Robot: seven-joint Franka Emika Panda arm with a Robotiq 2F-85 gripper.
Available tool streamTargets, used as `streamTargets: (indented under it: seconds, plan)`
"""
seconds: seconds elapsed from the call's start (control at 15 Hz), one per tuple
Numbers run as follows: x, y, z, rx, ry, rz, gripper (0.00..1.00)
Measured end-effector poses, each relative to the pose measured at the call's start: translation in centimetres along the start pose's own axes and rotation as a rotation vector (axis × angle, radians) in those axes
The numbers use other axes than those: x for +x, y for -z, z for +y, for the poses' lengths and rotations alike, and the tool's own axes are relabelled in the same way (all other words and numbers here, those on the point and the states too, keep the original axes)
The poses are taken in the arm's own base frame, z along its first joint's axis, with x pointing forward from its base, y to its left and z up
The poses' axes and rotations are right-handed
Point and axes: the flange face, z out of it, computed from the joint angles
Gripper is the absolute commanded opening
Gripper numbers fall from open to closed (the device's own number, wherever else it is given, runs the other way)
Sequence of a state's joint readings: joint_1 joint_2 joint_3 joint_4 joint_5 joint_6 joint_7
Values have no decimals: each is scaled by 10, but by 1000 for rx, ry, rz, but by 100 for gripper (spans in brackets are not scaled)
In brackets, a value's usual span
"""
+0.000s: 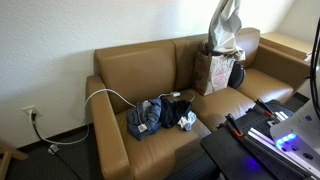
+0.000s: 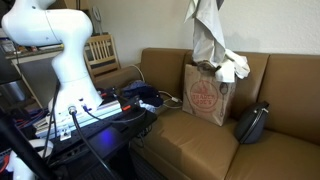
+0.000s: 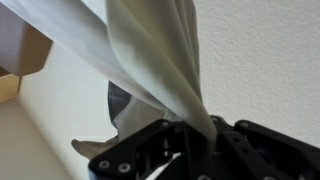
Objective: Place the white fabric and the black fabric in the bag
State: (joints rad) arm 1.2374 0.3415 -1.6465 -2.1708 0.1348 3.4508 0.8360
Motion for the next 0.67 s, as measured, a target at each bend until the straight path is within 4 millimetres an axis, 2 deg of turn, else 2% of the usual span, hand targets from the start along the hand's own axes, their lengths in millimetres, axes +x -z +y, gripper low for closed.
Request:
streamTargets:
  seconds: [0.4, 0.67]
  plan:
    - [-119, -6, 31, -96, 50, -181, 1]
    - [-170, -20, 82, -244, 25, -190, 1]
